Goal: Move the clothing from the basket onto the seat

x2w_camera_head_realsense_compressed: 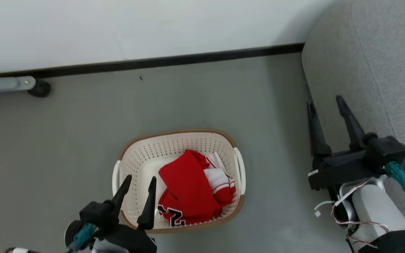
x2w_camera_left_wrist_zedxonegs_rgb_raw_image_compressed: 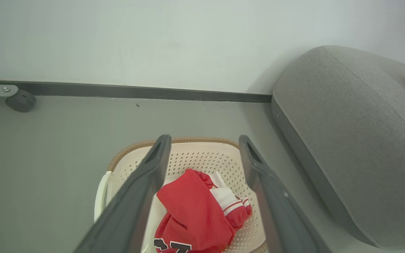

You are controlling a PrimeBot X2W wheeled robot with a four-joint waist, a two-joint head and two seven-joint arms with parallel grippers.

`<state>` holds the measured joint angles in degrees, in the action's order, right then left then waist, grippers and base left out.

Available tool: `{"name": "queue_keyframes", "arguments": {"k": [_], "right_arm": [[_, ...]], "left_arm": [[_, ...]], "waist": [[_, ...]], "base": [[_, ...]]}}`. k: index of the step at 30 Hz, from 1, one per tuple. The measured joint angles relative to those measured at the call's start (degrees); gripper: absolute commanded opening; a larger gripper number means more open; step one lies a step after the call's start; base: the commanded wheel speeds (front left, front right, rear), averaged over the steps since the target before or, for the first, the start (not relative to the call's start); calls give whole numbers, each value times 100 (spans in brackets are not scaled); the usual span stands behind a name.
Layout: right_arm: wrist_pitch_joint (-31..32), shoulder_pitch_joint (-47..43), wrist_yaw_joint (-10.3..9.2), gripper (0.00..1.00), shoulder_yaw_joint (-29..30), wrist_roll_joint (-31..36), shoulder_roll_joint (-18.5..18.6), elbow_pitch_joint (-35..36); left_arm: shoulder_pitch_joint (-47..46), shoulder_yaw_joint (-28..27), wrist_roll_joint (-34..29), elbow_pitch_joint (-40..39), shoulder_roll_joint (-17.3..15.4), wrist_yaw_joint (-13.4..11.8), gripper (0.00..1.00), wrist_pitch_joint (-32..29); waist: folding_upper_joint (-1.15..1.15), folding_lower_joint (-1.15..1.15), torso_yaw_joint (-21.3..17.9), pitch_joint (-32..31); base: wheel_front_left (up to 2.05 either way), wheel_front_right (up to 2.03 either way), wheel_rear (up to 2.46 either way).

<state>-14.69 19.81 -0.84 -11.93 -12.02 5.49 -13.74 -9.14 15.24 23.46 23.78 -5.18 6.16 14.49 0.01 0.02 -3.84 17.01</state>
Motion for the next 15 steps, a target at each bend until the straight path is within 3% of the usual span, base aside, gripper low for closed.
{"name": "queue_keyframes", "arguments": {"k": [15], "right_arm": [[-1,507,-175,100,114,172,48,860]], "left_arm": [[-1529,330,-80,672,-200,93,100,-215]], "waist": [[0,-1,-341,1257]], "base": [[0,0,0]]}}
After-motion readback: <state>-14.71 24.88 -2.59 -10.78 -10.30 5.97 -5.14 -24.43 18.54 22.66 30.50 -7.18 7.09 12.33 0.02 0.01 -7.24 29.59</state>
